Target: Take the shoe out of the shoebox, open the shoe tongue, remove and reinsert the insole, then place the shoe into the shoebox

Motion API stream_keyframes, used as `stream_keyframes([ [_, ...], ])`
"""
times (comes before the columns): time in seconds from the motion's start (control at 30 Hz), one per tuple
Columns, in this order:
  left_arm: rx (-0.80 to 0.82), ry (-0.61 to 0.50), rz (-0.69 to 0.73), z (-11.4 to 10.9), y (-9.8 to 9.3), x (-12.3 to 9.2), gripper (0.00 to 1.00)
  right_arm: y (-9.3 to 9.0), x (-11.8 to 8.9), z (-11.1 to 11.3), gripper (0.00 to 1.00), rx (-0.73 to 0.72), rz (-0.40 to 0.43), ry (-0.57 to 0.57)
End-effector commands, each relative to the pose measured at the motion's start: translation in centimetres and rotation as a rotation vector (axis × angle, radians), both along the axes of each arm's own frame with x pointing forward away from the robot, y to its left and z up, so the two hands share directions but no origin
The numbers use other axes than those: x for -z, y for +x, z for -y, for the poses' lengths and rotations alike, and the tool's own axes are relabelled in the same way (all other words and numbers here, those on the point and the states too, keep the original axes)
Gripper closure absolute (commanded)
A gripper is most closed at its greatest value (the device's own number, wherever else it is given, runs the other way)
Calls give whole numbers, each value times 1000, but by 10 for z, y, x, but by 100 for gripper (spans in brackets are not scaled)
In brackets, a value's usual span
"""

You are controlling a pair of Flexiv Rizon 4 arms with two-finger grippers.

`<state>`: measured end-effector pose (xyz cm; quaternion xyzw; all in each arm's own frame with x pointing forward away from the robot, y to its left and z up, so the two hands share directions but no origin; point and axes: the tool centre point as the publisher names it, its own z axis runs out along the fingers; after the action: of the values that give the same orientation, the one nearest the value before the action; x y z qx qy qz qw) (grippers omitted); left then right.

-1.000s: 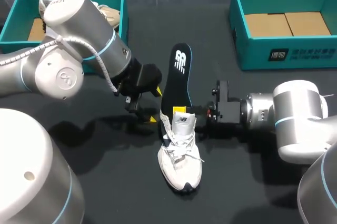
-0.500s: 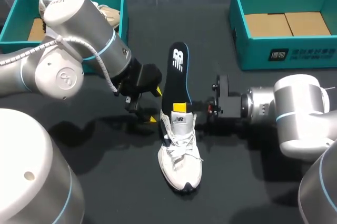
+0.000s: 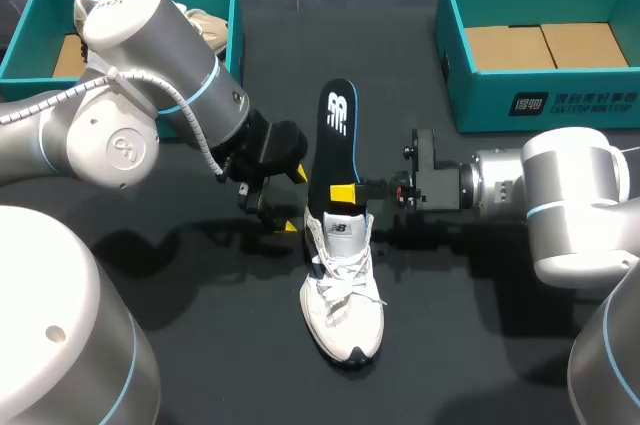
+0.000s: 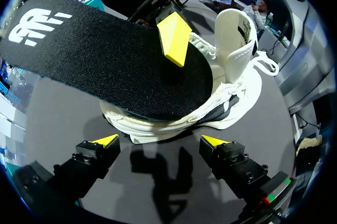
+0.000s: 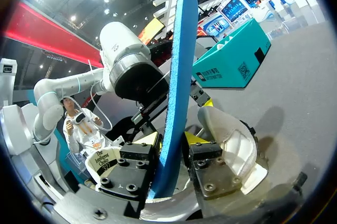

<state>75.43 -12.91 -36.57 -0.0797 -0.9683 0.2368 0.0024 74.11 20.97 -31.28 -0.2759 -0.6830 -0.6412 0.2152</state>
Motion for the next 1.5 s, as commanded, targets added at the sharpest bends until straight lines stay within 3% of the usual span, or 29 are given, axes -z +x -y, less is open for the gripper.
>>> stream_keyframes([
  [0.03, 1, 1, 0, 1, 0, 1, 0, 7, -2, 1, 71, -23, 5, 3],
  [0.3, 1, 1, 0, 1, 0, 1, 0, 23, -7, -3, 75, -69, 25, 19],
  [0.4, 1, 1, 0, 1, 0, 1, 0, 26, -8, -5, 84, -82, 30, 26],
  [0.43, 1, 1, 0, 1, 0, 1, 0, 27, -9, -5, 99, -86, 30, 29],
  [0.47, 1, 1, 0, 1, 0, 1, 0, 27, -9, -5, 100, -89, 31, 32],
  [0.77, 1, 1, 0, 1, 0, 1, 0, 23, -2, -6, 100, -98, 9, 77],
  [1.5, 1, 1, 0, 1, 0, 1, 0, -25, 18, -10, 100, -57, -77, 77],
])
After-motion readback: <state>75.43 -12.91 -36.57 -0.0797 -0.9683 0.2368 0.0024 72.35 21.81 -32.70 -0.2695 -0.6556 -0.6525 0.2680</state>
